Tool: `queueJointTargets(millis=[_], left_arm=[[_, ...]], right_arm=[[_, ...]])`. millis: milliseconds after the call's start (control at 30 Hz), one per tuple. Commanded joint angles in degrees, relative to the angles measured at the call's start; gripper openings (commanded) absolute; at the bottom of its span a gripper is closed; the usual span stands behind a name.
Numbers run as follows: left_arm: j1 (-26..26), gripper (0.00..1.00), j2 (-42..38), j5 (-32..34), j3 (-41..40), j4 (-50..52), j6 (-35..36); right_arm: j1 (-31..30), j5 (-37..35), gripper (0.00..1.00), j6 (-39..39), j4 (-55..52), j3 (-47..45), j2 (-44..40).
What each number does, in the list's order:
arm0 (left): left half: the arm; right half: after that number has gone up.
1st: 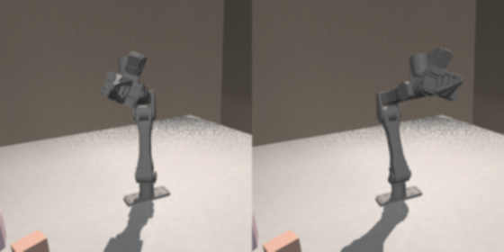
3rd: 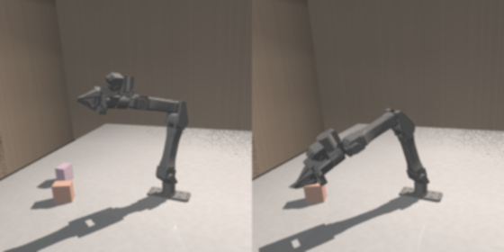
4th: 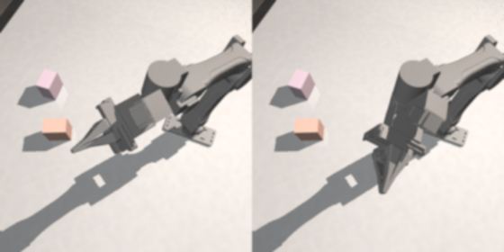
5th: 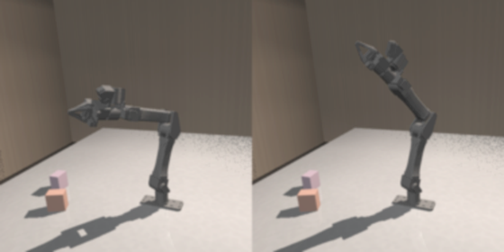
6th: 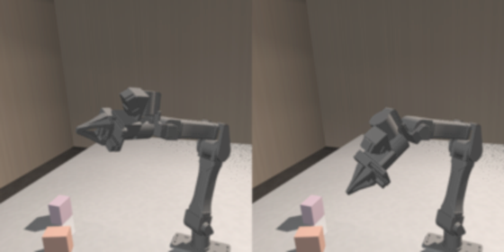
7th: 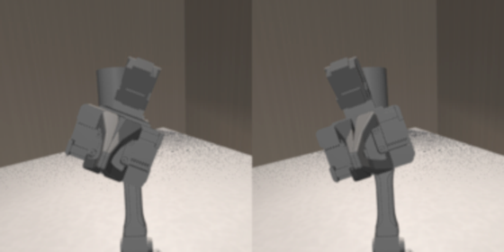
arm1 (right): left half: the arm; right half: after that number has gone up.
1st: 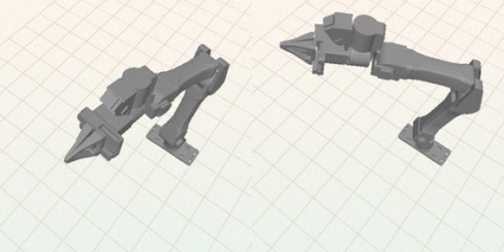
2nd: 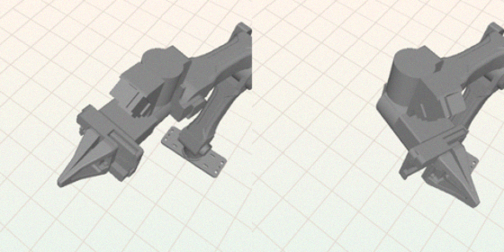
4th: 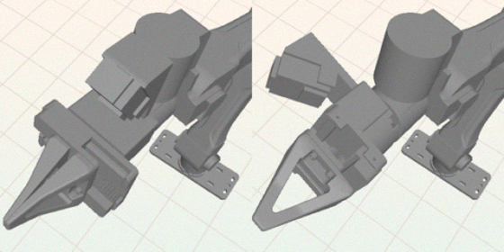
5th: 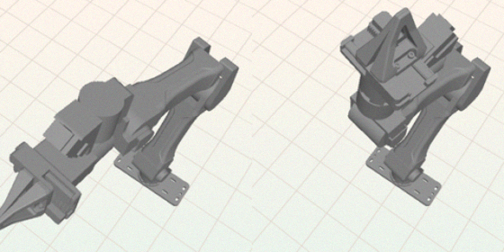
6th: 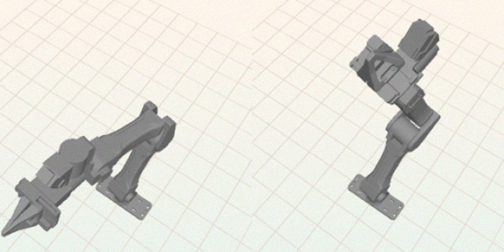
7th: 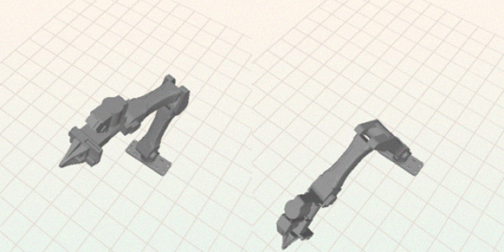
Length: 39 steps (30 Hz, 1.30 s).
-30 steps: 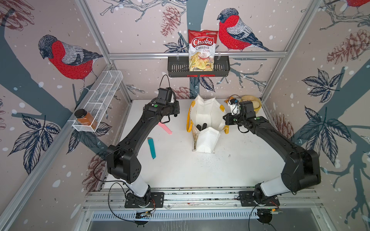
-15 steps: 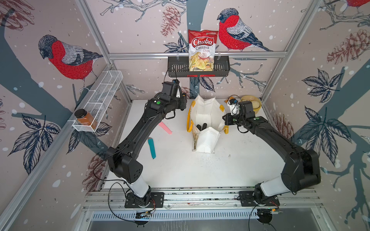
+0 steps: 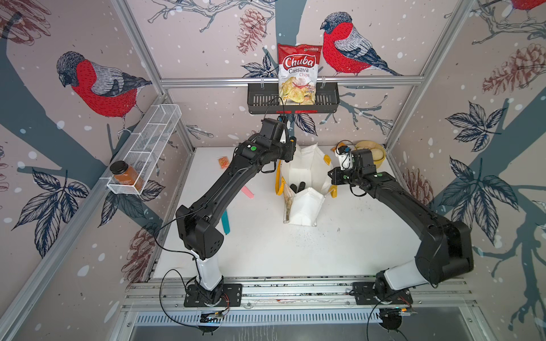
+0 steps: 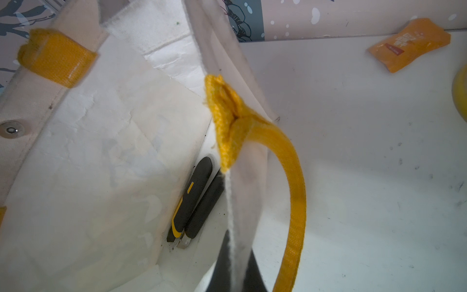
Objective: Place the art knife into the pouch
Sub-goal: Place the utility knife in the pouch.
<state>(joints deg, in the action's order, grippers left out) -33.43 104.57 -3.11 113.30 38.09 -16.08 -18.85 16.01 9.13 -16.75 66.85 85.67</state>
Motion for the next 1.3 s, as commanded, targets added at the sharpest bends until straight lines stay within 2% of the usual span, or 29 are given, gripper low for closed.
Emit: queueJointTargets(millis=[0,733,1267], left_arm=[[-0.8,0.3,1.1,-1.1,1.5,0.4,1.1],[-3.0,0.3,12.9,-6.7,6.2,2.8,2.8],[-4.2,0.29,19.0,-7.4,8.6,4.4,2.6]], right_arm=[[-0.2,0.0,0.0,0.1,1.2,0.3,-0.2],[-0.3,0.2,0.0,0.0,1.2,0.3,0.0],[-0.4,0.7,0.0,-0.3,1.3,0.5,0.4]])
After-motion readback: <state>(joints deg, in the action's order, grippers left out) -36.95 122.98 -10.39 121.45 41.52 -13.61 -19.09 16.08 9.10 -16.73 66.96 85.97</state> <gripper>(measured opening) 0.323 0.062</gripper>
